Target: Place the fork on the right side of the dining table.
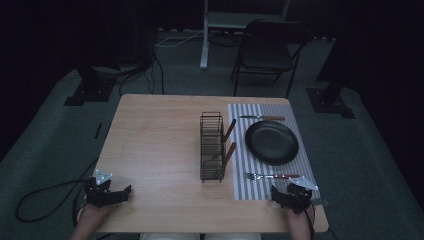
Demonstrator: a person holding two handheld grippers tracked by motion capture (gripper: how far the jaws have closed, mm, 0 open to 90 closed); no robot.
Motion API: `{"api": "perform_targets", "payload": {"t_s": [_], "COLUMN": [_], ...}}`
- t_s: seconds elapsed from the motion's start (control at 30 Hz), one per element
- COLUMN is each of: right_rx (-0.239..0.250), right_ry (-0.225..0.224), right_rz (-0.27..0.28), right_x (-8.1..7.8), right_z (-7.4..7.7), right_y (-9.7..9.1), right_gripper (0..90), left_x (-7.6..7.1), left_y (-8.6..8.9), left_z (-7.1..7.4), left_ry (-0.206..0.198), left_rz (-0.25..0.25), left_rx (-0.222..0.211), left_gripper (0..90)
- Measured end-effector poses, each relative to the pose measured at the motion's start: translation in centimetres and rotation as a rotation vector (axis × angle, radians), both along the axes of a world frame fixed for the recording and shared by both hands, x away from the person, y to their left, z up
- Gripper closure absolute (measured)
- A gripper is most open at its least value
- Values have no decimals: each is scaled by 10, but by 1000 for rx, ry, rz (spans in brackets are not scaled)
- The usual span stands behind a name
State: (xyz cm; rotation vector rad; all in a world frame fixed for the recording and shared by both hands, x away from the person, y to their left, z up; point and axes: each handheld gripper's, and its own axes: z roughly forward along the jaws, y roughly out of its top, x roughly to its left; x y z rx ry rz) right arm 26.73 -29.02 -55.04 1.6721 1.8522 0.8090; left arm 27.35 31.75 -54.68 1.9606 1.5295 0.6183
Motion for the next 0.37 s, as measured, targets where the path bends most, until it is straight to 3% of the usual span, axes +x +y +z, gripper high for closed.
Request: {"api": "perform_targets", "payload": {"t_s": [0.37], "right_rx": [-3], "right_ry": [1], "right_rz": [-3], "right_x": [0], "right_z": [0], "right_y": [0], "right_gripper": [112], "left_x": [0], "left_y": [0], "left_z": [0], "left_ry": [0], "left_rz": [0], "left_rx": [-1], "left_gripper": [0]}}
